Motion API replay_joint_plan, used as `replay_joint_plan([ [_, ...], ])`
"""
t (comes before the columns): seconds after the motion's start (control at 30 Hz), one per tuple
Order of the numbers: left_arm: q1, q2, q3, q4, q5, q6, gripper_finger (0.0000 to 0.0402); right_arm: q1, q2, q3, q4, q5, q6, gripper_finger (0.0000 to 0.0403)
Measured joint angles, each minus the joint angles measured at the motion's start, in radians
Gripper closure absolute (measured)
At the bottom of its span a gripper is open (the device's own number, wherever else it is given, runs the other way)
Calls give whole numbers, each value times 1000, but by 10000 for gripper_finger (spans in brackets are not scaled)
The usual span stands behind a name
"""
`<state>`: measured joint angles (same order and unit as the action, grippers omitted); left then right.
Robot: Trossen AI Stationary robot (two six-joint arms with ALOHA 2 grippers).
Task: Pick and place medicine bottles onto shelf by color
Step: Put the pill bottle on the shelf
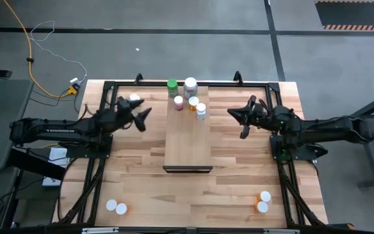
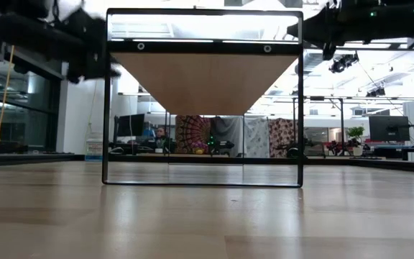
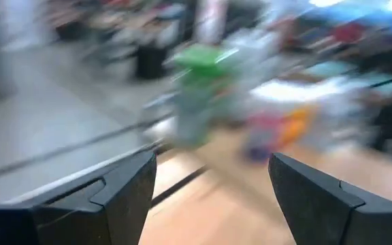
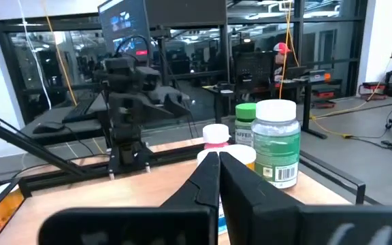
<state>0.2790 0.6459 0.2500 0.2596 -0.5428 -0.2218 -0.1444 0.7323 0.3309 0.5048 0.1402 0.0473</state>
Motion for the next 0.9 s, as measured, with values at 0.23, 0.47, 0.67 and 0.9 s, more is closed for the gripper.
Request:
replay_joint_plan([
  [0.23,150,155,140,-451,-122,-304,126,0,40,0,49,0,1,403],
  [0.47,289,385,147,-429,-188,-325,126,0,68,0,62,10,-2,403],
  [0.67,343,489,147,-303,-229,-326,126,0,71,0,62,24,-3,403],
  [0.9,379,573,147,-232,-228,-360,126,0,71,0,62,25,-2,403],
])
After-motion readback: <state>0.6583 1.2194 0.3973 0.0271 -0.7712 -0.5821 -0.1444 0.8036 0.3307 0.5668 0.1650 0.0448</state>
